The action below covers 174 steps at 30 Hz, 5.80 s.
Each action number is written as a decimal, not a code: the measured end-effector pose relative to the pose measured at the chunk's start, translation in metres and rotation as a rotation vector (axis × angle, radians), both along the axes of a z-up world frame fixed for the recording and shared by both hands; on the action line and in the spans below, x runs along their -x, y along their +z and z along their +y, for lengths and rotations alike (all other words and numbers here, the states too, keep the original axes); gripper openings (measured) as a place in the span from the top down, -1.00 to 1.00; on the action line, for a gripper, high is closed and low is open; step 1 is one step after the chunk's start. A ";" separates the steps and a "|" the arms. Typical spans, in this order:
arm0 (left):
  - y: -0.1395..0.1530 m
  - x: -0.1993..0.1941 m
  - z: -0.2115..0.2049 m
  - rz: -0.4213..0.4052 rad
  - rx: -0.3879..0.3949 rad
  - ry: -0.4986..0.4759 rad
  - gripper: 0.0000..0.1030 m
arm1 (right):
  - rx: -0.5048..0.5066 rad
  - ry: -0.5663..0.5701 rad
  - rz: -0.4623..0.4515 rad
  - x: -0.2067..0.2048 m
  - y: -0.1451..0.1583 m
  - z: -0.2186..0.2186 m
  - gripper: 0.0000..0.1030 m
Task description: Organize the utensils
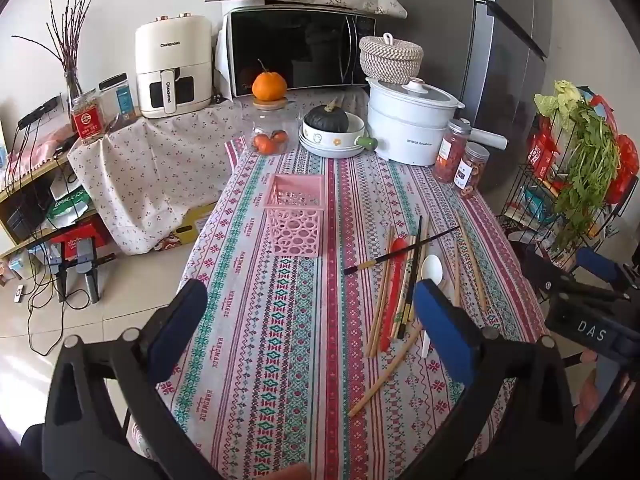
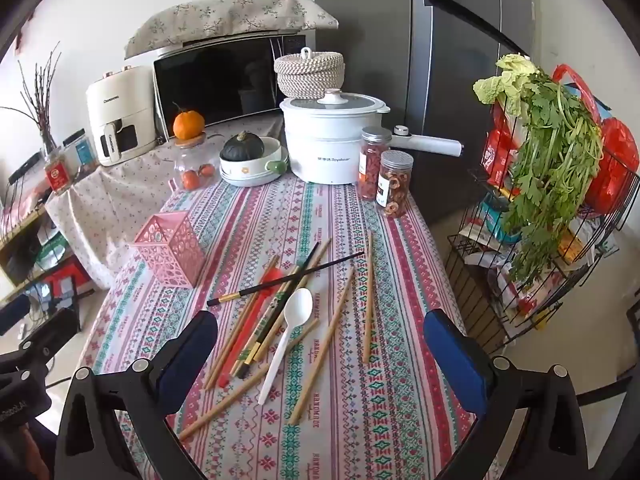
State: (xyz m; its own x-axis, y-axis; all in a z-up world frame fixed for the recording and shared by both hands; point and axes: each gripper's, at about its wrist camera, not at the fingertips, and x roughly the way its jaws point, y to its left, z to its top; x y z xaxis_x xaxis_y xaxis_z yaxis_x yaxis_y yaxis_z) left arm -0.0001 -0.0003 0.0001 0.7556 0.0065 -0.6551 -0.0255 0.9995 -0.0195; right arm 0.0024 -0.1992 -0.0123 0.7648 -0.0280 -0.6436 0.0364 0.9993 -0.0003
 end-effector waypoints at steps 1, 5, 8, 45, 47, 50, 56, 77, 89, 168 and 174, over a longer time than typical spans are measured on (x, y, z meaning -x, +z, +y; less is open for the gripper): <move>0.000 0.001 0.000 -0.002 -0.001 0.001 -0.99 | -0.001 -0.002 -0.003 0.000 0.000 0.000 -1.00; -0.001 0.004 -0.003 -0.010 -0.007 0.000 -0.98 | 0.003 -0.010 -0.015 0.002 -0.003 0.003 -1.00; -0.004 0.002 -0.004 0.004 -0.003 -0.004 -0.99 | -0.007 -0.003 -0.002 -0.001 -0.004 0.000 -1.00; -0.007 -0.001 0.001 0.030 0.005 0.007 -0.99 | -0.017 0.025 0.021 -0.005 -0.006 0.003 -1.00; -0.007 -0.001 0.000 0.030 0.005 0.007 -0.99 | -0.019 0.026 0.021 -0.005 -0.006 0.003 -1.00; -0.008 0.000 0.000 0.034 0.005 0.005 -0.99 | -0.021 0.026 0.024 -0.005 -0.007 0.003 -1.00; -0.009 0.000 0.000 0.034 0.005 0.005 -0.99 | -0.024 0.028 0.027 -0.005 -0.008 0.003 -1.00; -0.009 0.000 0.000 0.037 0.005 0.003 -0.98 | -0.025 0.031 0.031 -0.005 -0.009 0.005 -1.00; -0.012 0.002 0.001 0.039 0.000 0.005 -0.99 | -0.021 0.025 0.032 -0.005 -0.009 0.005 -1.00; -0.027 -0.150 -0.061 0.341 0.136 -0.531 0.89 | -0.404 -0.041 0.410 -0.195 -0.119 -0.125 0.08; -0.016 -0.123 -0.023 0.252 0.177 -0.488 0.90 | -0.345 -0.029 0.406 -0.213 -0.132 -0.116 0.43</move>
State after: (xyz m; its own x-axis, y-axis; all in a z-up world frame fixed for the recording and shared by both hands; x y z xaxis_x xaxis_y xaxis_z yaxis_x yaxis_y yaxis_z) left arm 0.1229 -0.0235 -0.0162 0.4639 -0.4304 -0.7743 0.4126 0.8784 -0.2410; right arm 0.2153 -0.3149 -0.1442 0.4540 0.2197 -0.8635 0.1295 0.9425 0.3080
